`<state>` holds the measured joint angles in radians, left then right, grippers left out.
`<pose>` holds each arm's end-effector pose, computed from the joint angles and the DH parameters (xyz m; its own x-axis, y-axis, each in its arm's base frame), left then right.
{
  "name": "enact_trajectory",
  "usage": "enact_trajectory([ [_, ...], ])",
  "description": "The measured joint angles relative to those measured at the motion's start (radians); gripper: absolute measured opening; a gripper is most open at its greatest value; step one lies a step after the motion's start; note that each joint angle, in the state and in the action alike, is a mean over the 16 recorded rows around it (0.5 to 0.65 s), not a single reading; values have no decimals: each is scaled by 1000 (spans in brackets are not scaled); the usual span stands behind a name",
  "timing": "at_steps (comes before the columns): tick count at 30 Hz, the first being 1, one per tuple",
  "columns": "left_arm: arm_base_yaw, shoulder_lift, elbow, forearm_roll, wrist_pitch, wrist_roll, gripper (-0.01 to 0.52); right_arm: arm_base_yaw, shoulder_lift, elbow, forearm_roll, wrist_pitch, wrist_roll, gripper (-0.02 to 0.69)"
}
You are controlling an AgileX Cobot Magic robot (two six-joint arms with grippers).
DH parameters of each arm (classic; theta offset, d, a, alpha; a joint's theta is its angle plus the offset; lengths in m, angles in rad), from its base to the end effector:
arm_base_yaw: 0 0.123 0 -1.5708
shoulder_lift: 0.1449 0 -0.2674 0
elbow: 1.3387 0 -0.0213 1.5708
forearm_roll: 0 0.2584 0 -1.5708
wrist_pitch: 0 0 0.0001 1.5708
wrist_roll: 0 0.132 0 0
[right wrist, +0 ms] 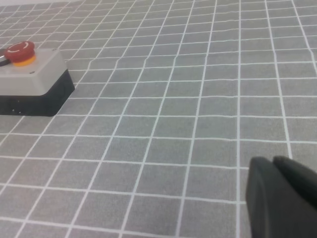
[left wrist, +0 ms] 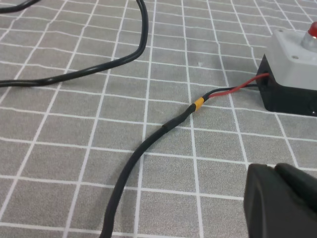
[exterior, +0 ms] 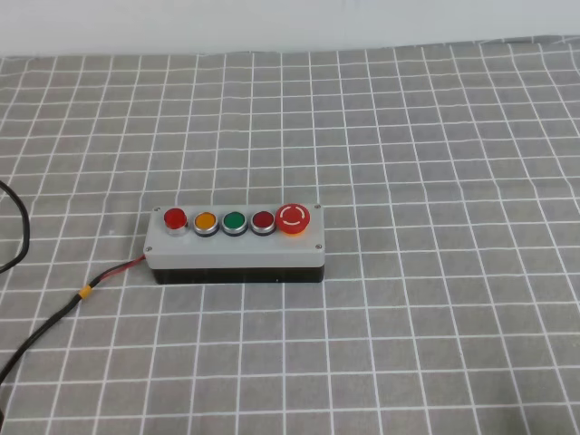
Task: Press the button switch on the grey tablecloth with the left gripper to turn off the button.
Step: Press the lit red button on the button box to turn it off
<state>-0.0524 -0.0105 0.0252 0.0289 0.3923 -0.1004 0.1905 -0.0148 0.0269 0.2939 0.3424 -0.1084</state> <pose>0.1164 -0.0046 0.1572 -0.3160 -0.0572 -0.9470 0.0187 0.9976 -0.0664 0.1135 0.0350 0.1653 -0.2902 0.1148 -0.9500 -0.2354 0.9537 0.1872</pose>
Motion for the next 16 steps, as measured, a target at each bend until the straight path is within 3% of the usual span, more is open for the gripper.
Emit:
enact_trajectory([
  [16,0,0,0,0,0,0,-3,0,0,0,1,0,0,-16],
])
